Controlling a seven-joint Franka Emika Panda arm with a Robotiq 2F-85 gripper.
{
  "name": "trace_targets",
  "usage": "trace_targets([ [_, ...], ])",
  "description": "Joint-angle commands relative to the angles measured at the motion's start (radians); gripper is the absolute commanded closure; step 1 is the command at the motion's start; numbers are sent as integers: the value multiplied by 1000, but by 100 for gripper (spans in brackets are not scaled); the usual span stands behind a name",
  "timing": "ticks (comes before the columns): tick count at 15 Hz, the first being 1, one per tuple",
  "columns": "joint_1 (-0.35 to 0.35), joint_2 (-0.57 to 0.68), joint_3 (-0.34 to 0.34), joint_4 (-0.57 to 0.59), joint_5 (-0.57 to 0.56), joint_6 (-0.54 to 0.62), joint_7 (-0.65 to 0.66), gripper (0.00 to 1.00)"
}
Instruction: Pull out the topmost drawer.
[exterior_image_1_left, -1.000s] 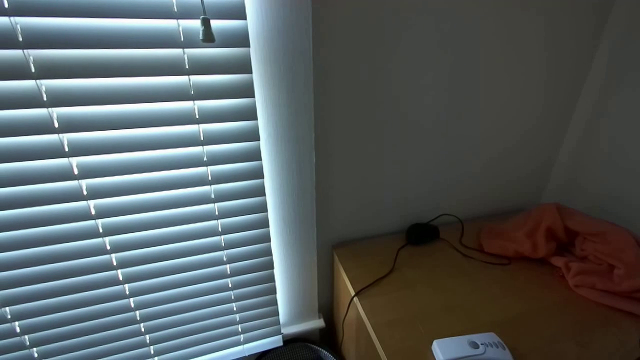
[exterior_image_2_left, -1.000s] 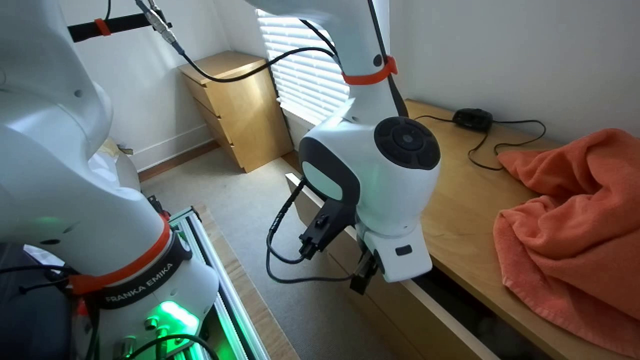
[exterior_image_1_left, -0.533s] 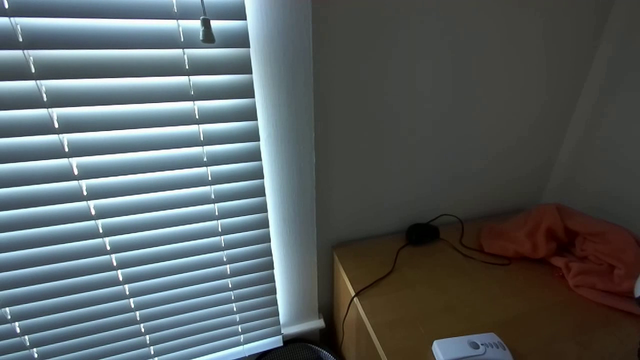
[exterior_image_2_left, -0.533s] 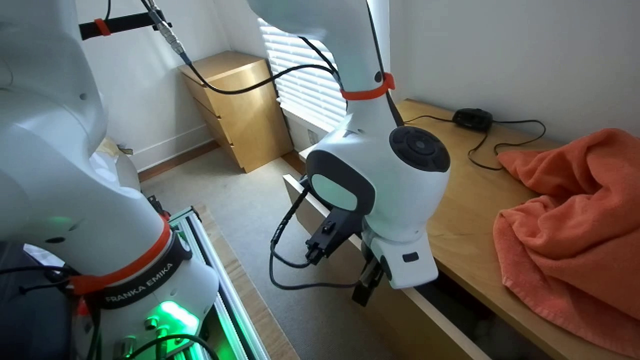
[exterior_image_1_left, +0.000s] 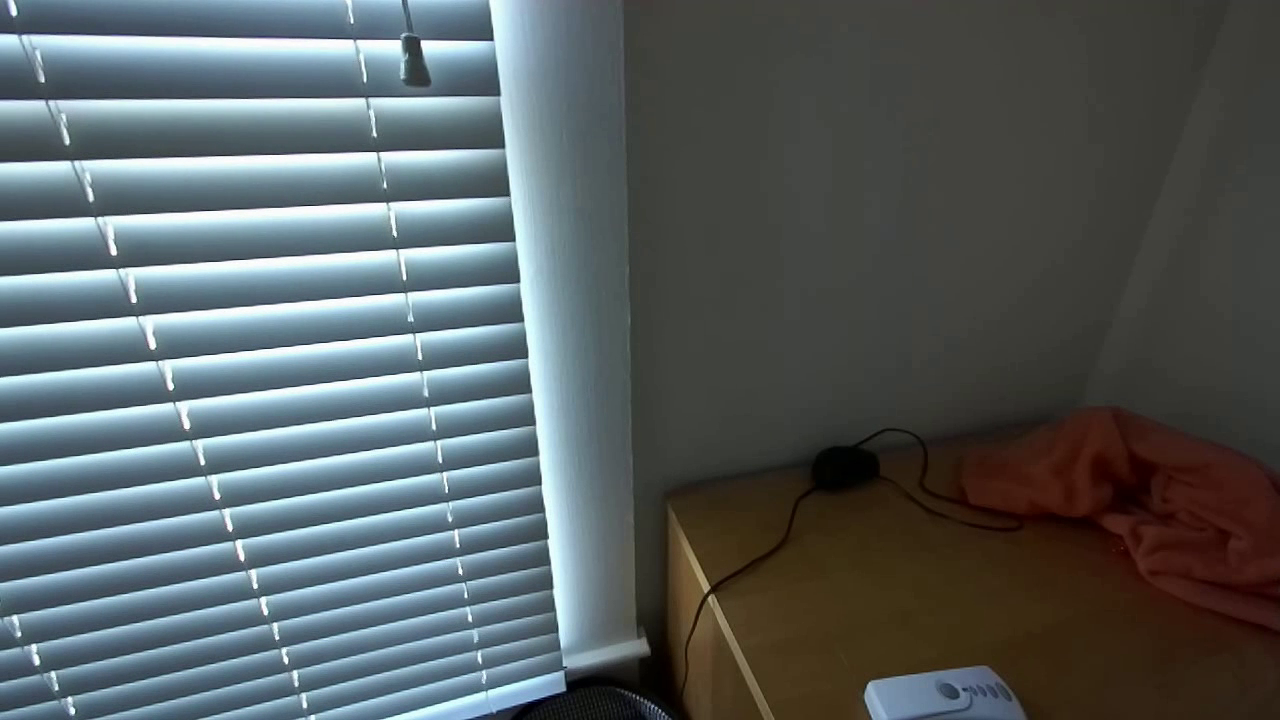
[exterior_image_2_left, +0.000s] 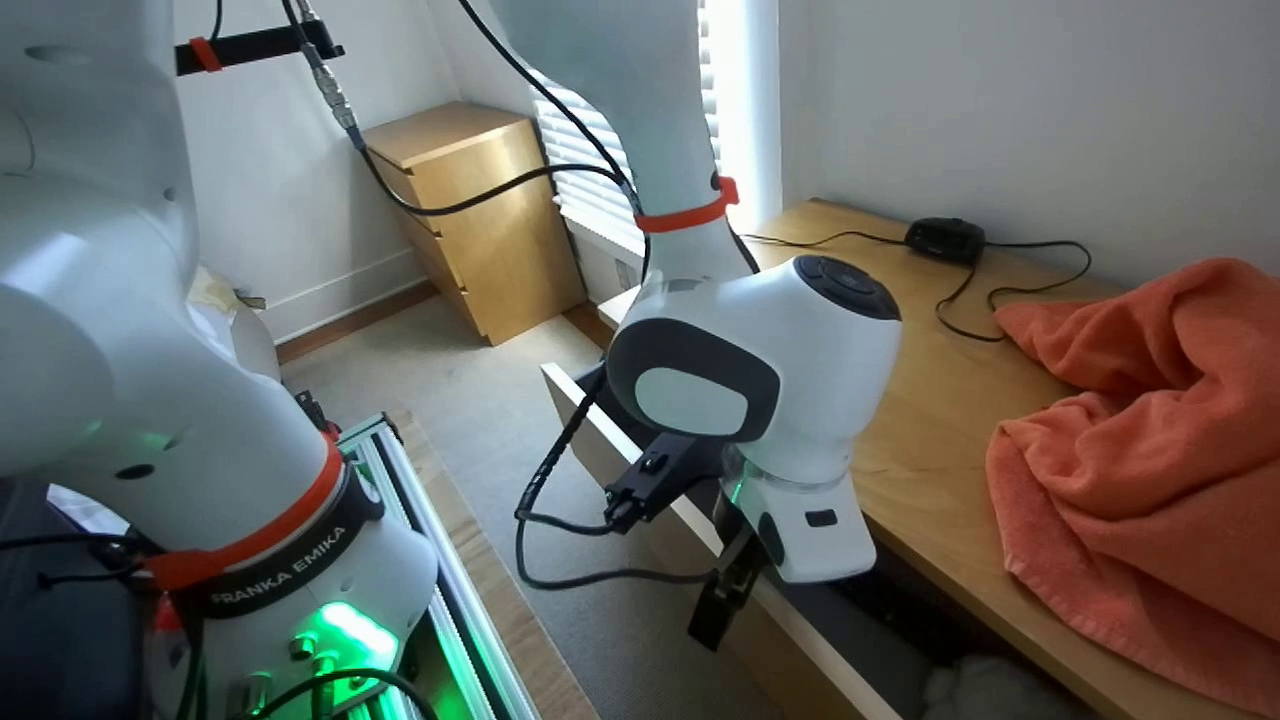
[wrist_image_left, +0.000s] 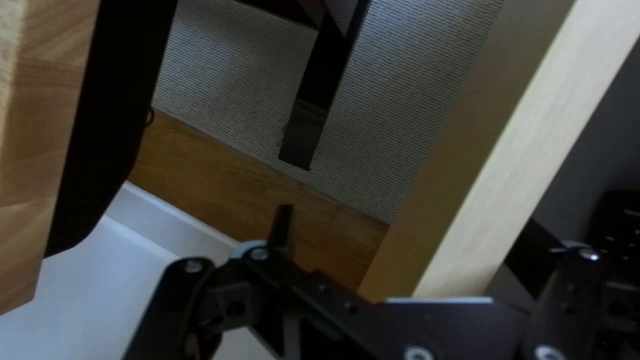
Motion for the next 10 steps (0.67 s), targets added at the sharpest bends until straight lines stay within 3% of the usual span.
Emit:
trace_targets([
  [1,36,8,-72,-19,-120,-69,80,0],
  [5,20,-3,-89,-33,-155,-114,112,0],
  [10,-33,-73,-45,-62,-99,-73,72,0],
])
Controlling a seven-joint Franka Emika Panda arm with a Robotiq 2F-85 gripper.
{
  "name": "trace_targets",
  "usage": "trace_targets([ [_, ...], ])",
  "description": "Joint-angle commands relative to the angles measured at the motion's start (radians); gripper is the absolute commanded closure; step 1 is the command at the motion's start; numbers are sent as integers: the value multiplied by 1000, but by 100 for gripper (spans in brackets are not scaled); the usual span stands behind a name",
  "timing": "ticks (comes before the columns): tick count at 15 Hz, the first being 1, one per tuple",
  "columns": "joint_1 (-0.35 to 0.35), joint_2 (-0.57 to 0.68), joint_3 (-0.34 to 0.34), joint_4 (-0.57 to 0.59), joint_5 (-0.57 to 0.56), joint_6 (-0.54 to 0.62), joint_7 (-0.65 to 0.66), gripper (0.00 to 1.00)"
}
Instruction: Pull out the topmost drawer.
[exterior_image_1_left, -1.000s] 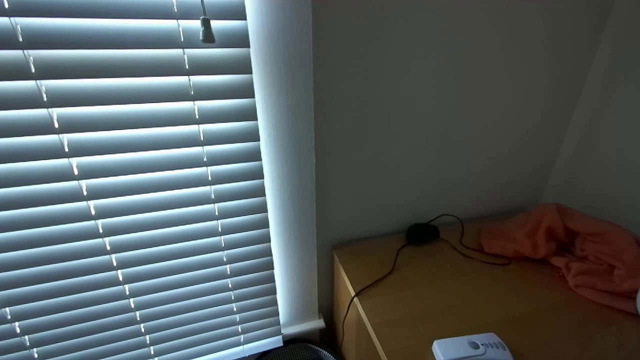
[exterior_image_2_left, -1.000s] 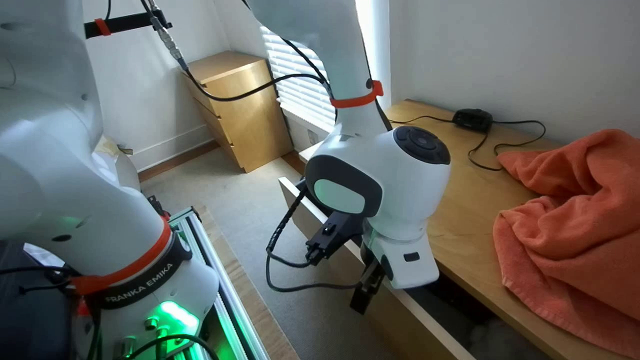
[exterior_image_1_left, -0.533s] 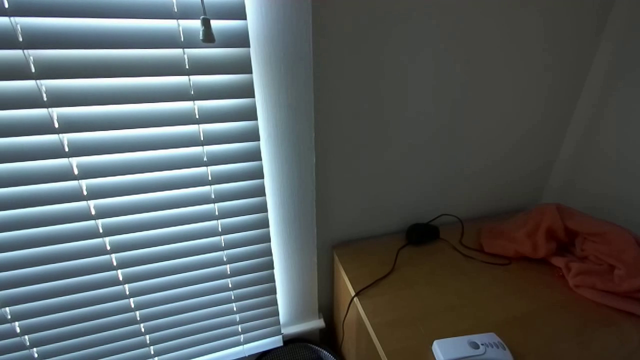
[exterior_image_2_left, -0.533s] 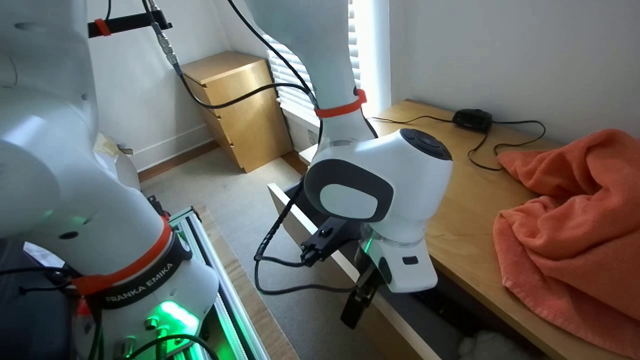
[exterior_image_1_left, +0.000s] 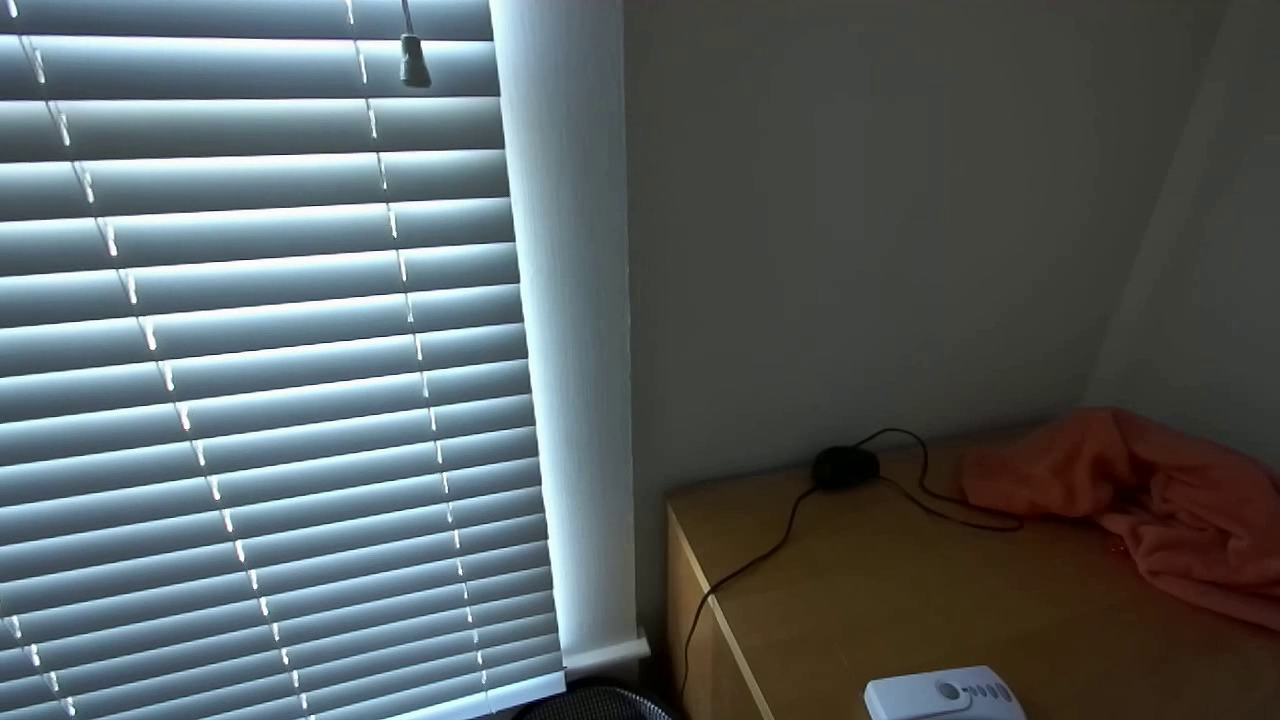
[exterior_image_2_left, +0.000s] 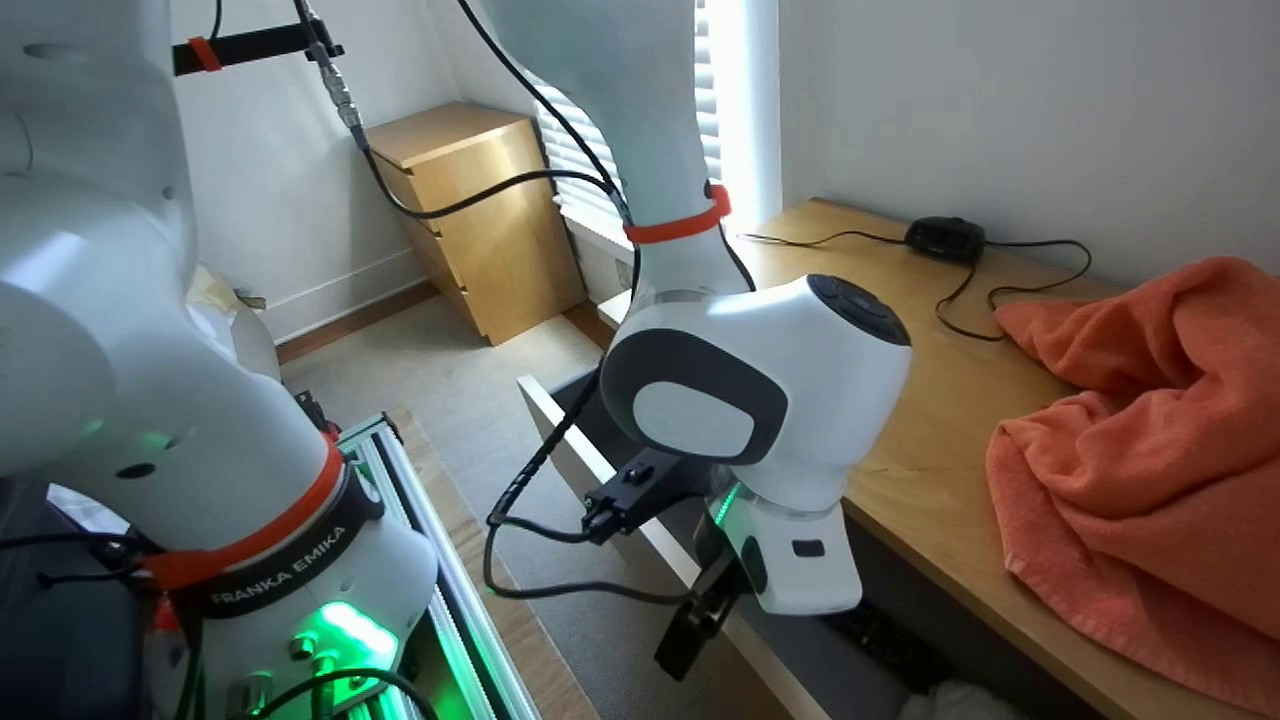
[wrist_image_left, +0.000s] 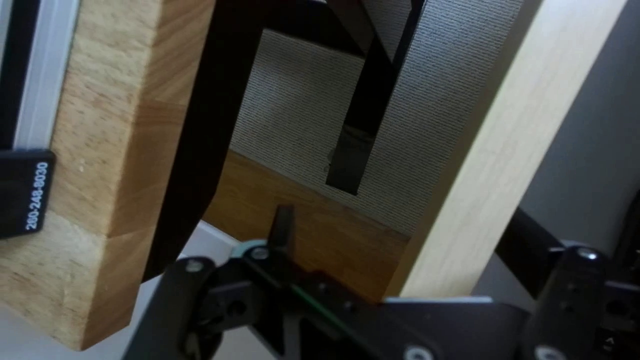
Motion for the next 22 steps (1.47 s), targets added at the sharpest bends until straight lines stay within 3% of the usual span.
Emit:
trace_targets([
  [1,-46,-93,23,-54,15,22,-23,0],
  [6,-14,-265,-8,-136,-59,81,-47,0],
  [10,12,-429,-44,-196,-261,78,-61,0],
  [11,-3,-411,-22,-124,-290,42,-73,0],
  [13,-15,-491,3,-124,-373,22,-86,0],
  [15,-29,-609,30,-196,-468,31,-97,0],
  [16,-34,-594,64,-121,-434,-19,-148,0],
  [18,-35,-661,115,-122,-424,-72,-207,0],
  [19,-46,-738,140,-187,-463,-84,-201,0],
  [22,-43,-772,209,-124,-442,-212,-225,0],
])
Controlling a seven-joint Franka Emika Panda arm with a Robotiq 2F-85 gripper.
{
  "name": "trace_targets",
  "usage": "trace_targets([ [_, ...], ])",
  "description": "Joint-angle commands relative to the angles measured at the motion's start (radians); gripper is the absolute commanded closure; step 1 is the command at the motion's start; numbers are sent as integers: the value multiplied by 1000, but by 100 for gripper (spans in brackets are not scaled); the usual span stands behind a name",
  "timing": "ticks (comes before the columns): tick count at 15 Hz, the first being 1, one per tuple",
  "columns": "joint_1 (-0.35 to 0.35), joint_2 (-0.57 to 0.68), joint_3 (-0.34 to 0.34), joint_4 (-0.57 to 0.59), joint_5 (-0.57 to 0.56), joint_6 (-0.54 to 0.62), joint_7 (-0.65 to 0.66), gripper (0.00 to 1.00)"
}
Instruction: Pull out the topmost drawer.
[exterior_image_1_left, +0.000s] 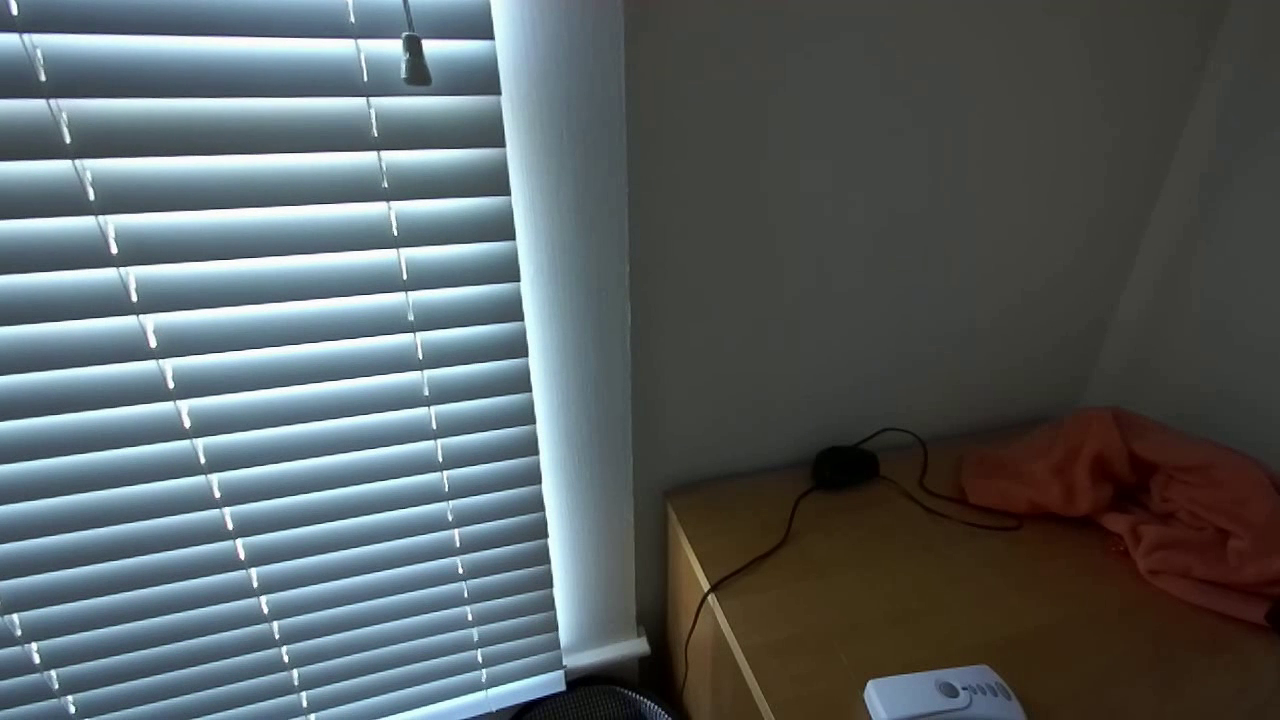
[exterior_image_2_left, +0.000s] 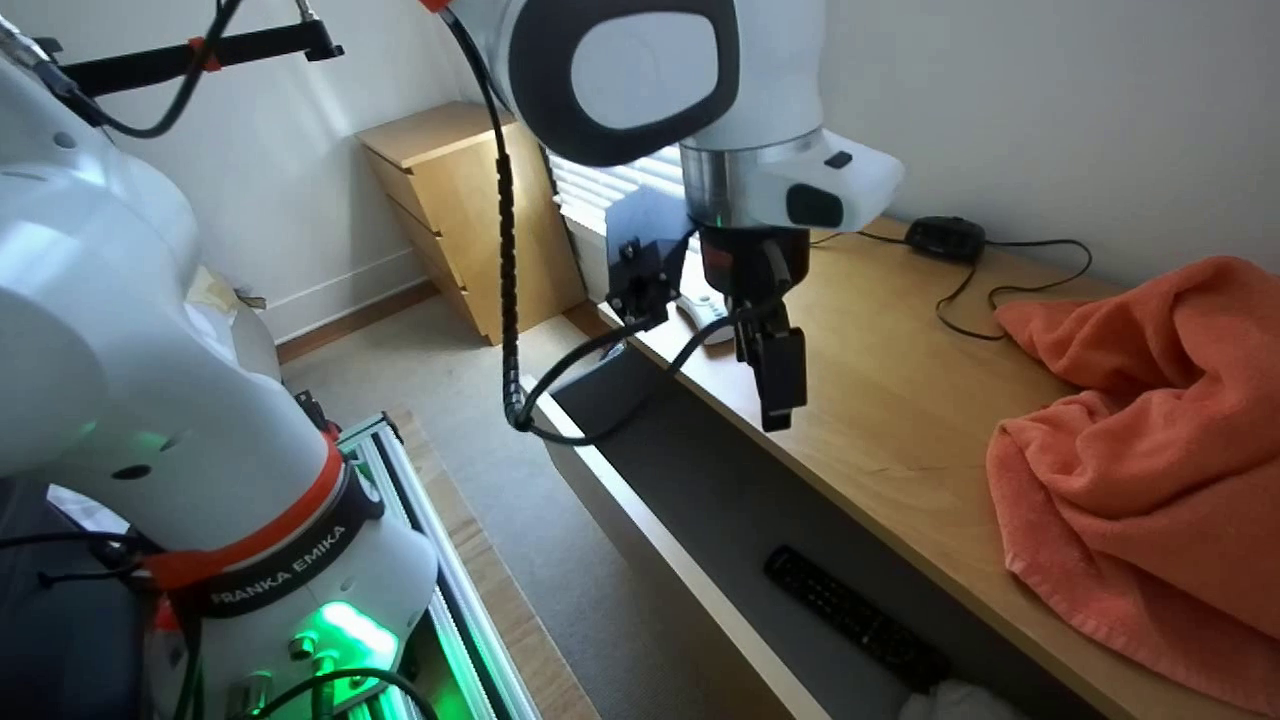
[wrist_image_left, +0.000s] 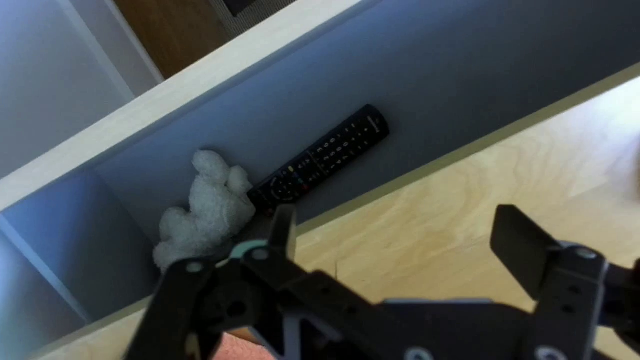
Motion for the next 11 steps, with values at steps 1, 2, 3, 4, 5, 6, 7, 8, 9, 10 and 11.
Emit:
trace_targets([
  [1,-22,-112,75,7,-8,-149,-29,0],
  [2,-31,-163,95,-26,-21,-179,-1,0],
  [3,-36,-182,113,-20,-28,-218,13,0],
  [4,-37,-199,125,-16,-21,-257,12,0],
  [5,-38,-213,136,-11,-15,-290,9,0],
  [6,-37,-219,143,-6,-9,-318,2,0],
  [7,-35,-168,136,16,7,-272,-10,0],
  [8,-35,-183,142,16,6,-293,-10,0],
  [9,-36,-192,145,15,6,-301,-10,0],
  [10,-37,-196,146,15,6,-301,-10,0],
  [11,-38,-196,146,14,6,-301,-10,0],
])
